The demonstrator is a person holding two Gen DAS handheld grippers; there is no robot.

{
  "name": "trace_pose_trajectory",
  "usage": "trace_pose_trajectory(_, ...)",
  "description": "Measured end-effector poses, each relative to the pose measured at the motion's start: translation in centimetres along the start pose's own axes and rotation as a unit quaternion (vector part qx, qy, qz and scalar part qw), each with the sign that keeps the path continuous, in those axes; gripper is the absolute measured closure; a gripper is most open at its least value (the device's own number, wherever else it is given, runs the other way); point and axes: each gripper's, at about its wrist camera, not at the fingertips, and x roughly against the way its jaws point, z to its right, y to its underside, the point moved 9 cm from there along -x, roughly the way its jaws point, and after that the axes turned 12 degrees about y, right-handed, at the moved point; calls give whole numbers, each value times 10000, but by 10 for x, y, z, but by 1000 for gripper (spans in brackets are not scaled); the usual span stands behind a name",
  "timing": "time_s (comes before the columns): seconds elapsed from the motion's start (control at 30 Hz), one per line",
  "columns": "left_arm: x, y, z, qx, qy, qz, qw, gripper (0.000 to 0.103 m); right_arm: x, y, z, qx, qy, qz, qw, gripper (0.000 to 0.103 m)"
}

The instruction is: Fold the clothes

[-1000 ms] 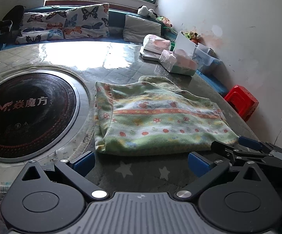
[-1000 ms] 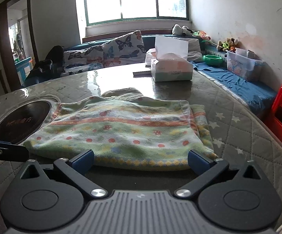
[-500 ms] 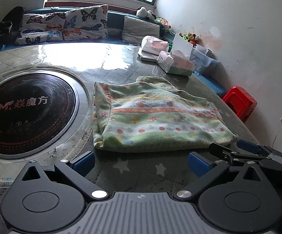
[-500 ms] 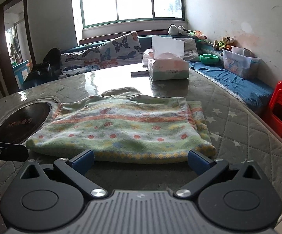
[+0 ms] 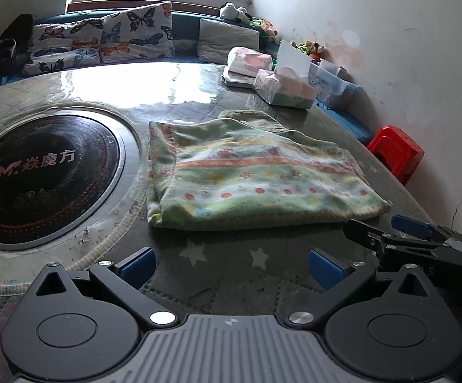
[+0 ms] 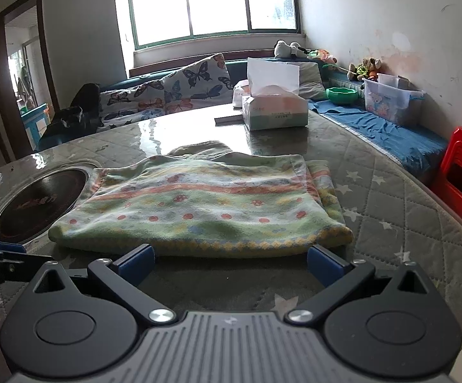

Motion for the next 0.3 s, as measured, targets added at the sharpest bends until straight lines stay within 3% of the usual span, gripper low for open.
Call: trace_pose_trajectory(0.3, 1, 5, 8, -78, 17, -32, 10000, 0, 6, 3, -4, 0, -54, 23, 10000, 0)
